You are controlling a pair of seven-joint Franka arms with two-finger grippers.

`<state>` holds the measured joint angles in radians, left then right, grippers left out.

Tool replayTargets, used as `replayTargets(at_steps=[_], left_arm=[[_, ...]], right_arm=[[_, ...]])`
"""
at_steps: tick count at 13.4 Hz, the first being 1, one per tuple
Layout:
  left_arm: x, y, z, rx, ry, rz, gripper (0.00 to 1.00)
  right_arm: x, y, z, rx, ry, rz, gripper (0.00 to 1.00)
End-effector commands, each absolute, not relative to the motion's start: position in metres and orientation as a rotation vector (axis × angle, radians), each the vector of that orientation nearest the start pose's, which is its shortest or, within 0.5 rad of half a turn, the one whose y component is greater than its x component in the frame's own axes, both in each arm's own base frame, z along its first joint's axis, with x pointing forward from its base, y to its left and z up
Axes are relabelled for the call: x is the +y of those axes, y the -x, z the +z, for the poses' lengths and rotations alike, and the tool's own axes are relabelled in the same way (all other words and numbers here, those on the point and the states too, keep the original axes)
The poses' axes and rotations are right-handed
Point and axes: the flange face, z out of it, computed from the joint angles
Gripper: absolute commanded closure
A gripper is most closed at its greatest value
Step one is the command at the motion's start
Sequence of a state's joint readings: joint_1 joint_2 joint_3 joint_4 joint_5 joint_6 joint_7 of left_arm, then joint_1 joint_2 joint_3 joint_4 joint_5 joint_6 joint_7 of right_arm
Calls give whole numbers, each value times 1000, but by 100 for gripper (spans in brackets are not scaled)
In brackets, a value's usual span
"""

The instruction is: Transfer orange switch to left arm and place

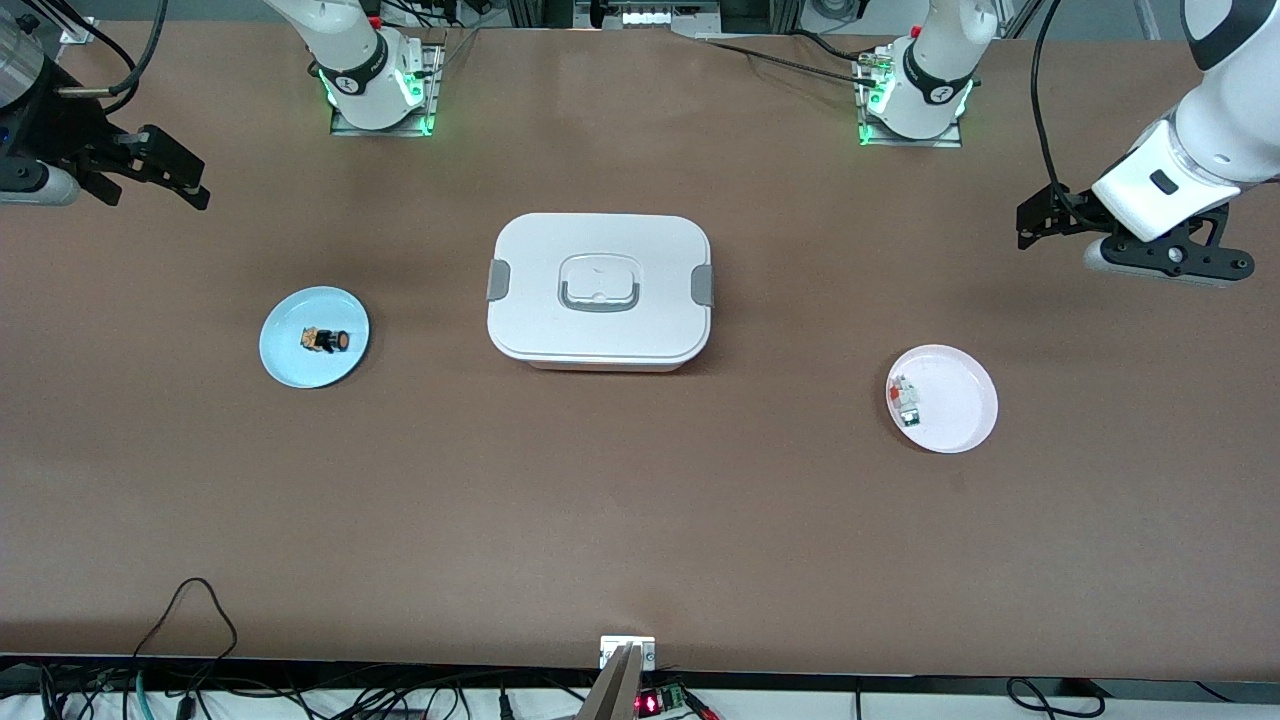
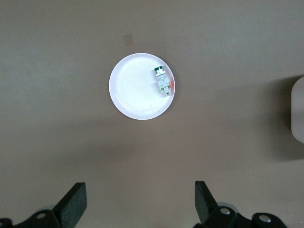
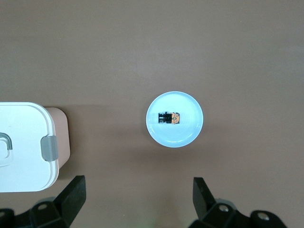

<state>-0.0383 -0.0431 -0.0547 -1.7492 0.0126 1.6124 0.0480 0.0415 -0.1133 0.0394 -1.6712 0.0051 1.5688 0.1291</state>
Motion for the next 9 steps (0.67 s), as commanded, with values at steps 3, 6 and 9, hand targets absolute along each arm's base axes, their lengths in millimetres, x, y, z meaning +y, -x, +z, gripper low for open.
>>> replayTargets(at_steps=[3,6,9], left_arm=[[-50,-524,574,220,3116,221,0],[-51,-526,575,232,3114,204,0],[-50,-532,587,235,3116,144,0]], right_arm=[[43,-516,654,121,3141,-15,0],[40,-522,630,136,3151,73,0],[31,-533,590,143,3156,189,0]])
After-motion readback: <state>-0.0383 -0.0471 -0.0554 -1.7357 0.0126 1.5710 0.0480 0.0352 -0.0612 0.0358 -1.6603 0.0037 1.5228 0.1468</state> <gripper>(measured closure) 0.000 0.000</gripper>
